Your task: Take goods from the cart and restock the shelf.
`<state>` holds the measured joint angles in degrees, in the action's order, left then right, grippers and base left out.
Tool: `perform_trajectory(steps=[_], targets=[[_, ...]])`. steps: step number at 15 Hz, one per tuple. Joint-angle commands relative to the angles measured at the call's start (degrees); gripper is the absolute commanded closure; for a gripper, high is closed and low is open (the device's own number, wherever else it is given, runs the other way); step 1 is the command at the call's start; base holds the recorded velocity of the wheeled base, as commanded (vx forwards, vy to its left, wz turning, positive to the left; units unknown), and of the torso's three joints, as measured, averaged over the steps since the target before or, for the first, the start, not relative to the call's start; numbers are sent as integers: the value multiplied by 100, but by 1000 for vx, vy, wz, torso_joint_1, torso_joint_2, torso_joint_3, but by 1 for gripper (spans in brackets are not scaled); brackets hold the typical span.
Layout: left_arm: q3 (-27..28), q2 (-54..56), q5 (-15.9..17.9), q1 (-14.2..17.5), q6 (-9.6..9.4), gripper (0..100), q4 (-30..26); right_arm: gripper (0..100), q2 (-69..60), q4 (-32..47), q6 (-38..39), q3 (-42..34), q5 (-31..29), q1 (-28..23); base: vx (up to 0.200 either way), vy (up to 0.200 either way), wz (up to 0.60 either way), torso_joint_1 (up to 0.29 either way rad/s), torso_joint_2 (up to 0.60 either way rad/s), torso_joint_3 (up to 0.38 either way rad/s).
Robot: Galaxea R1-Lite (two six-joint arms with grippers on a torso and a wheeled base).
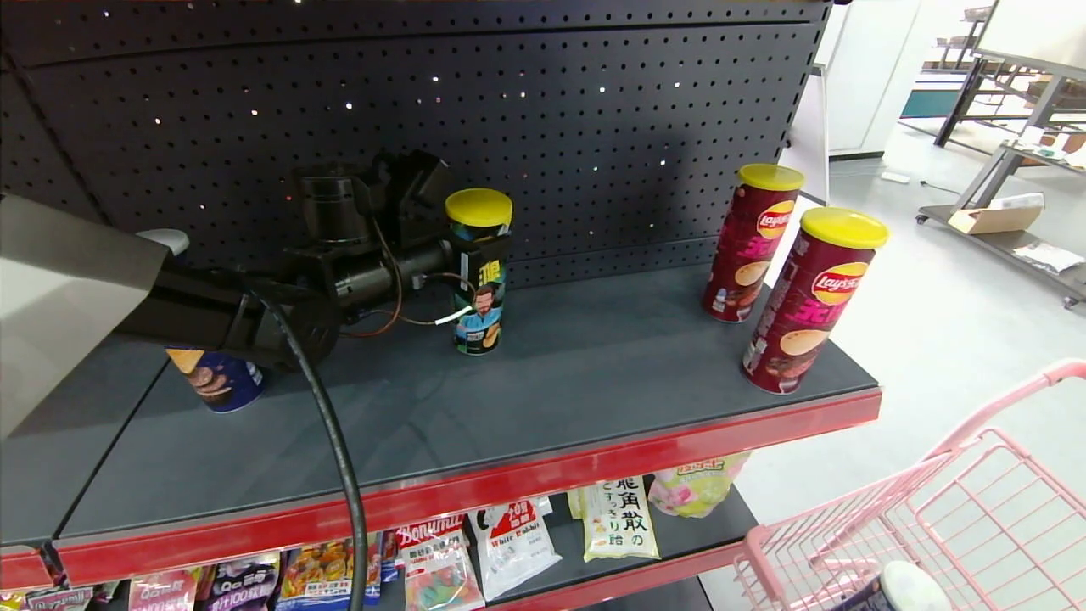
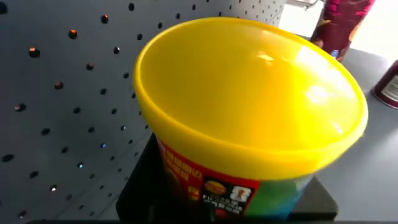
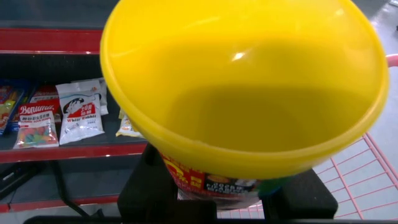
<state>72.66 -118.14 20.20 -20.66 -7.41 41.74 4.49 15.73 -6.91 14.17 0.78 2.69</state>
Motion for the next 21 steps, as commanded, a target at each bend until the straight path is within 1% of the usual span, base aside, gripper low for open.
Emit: perform_trajectory(steps=[1,2,3,4,6,7,8,10,11,12,14,15,16,19,20,21], targets=[[-357,467,45,-17,214,100,-61,100,8,1,-3,-2,10,3,0,0,0,0,0,0],[-612,722,63,-25,407,100,-43,100,8,1,-3,-2,10,3,0,0,0,0,0,0],[-823,933,72,-25,513,100,-26,100,8,1,-3,-2,10,3,0,0,0,0,0,0],[-1201,1276,63,-25,601,100,-8,100,8,1,-3,-2,10,3,0,0,0,0,0,0],[-2010,1926,54,-8,592,100,1,100,8,1,-3,-2,19,3,0,0,0,0,0,0],[-2300,2190,81,-8,601,100,53,100,8,1,-3,-2,19,3,0,0,0,0,0,0],[-2493,2339,177,-8,636,100,80,100,8,1,-3,-2,19,3,0,0,0,0,0,0],[-2827,2497,494,1,653,100,212,100,8,1,-3,-2,19,3,0,0,0,0,0,0],[-3012,2515,599,-25,653,100,467,100,8,1,-3,7,27,3,0,0,0,0,0,0],[-3100,2489,599,-78,662,100,634,100,8,1,-3,16,36,3,0,0,0,0,0,0],[-3267,2497,599,-96,653,100,792,100,8,1,-3,25,27,3,0,0,0,0,0,0],[-3416,2515,608,-87,627,100,844,100,8,1,-3,34,27,3,0,0,0,0,0,0],[-3618,2506,608,-96,627,100,1038,100,8,1,-3,51,36,3,0,0,0,0,0,0],[-3759,2313,608,-131,627,100,1477,100,8,1,-3,69,45,3,0,0,0,0,0,0],[-3750,2199,599,-175,653,100,1662,100,8,1,-12,78,45,3,0,0,0,0,0,0],[-3750,2199,608,-175,653,100,1671,100,8,1,-12,78,45,3,0,0,0,0,0,0]])
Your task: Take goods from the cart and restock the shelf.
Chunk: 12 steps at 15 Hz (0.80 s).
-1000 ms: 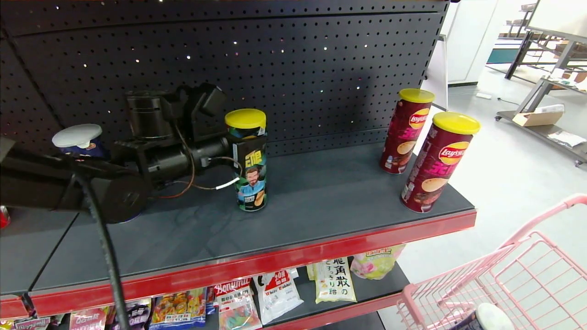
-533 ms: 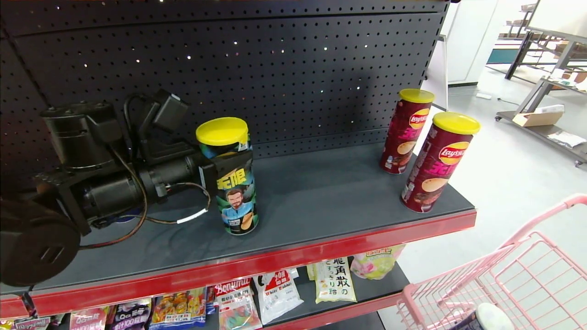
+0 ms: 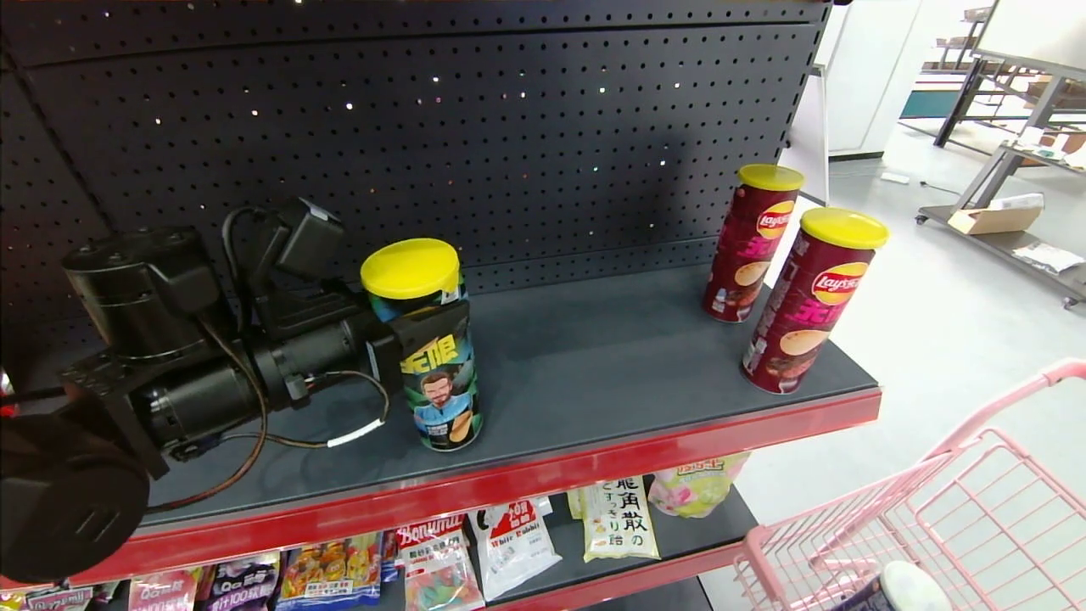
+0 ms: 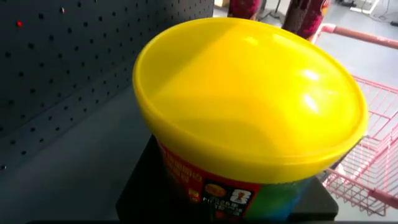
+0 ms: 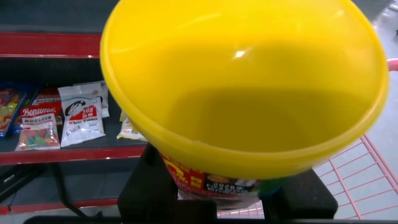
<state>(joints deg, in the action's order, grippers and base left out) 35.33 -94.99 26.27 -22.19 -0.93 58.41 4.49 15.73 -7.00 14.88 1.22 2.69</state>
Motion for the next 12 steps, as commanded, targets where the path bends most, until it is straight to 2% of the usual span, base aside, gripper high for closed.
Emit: perform_trajectory(steps=[1,9,12], targets=[[-79,-231,1,-75,-13,100,180,100,8,1,-3,23,-16,3,0,0,0,0,0,0],[-149,-336,1,-146,-39,100,189,100,8,1,-3,58,-25,3,0,0,0,0,0,0],[-175,-292,133,-146,-22,100,189,100,8,1,-3,50,-25,3,0,0,0,0,0,0]])
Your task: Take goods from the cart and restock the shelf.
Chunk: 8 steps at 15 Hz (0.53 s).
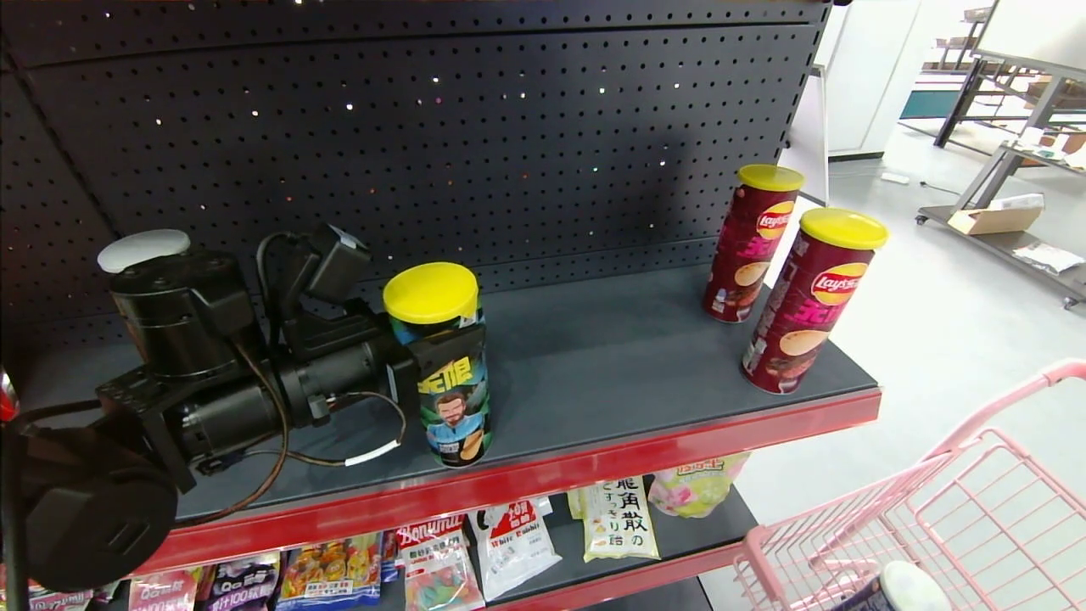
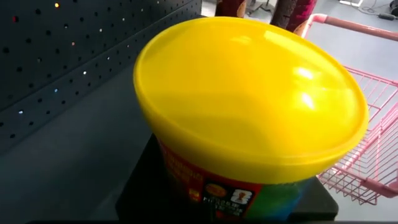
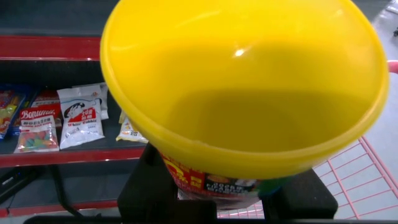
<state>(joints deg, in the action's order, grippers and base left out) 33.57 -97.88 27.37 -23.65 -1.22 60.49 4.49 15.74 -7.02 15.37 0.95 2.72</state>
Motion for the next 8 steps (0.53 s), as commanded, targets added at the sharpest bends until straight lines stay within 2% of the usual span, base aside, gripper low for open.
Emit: perform_trajectory(steps=[1,3,8], targets=[[-26,-3,85,10,25,100,-20,100,8,-1,-1,1,2,1,0,0,0,0,0,0],[-53,-12,331,10,25,100,24,100,8,-1,-1,10,-7,1,0,0,0,0,0,0],[-193,-109,348,53,69,100,147,100,8,8,-1,1,-7,1,0,0,0,0,0,0]])
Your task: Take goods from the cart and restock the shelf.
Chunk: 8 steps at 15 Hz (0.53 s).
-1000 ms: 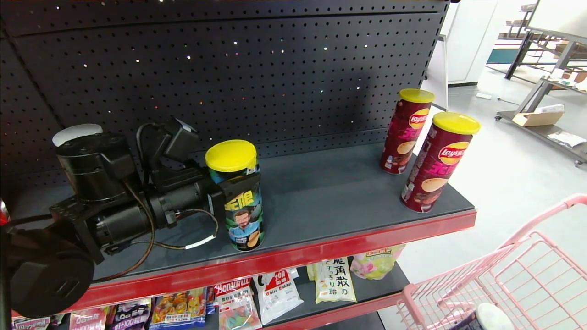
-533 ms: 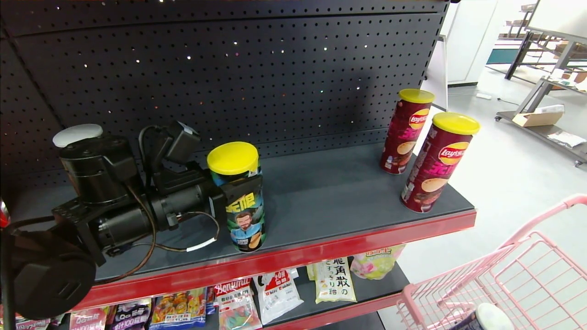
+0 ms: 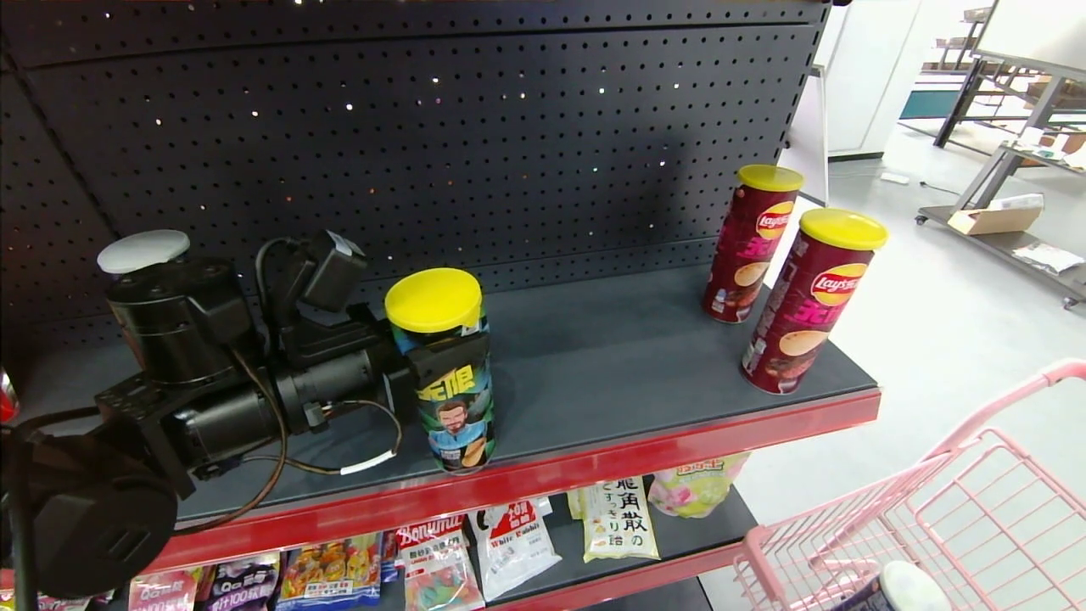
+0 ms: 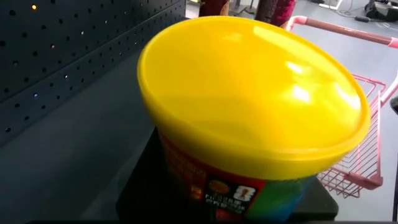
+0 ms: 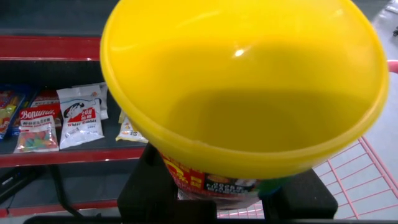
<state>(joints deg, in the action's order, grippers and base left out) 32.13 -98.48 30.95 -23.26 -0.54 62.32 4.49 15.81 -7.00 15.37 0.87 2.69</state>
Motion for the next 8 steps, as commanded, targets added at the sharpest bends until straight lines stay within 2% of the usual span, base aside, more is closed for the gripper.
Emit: perform_trajectory(steps=[1,4,5,8], targets=[[-102,-49,-1,14,1,100,-36,100,8,1,-3,1,1,3,0,0,0,0,0,0],[-164,-75,-10,23,1,100,-18,100,8,1,-12,1,1,3,0,0,0,0,0,0],[-181,-84,-10,23,1,0,0,100,8,1,-12,1,1,3,0,0,0,0,0,0],[-155,-75,-10,23,45,0,79,100,8,1,-12,1,1,3,0,0,0,0,0,0]])
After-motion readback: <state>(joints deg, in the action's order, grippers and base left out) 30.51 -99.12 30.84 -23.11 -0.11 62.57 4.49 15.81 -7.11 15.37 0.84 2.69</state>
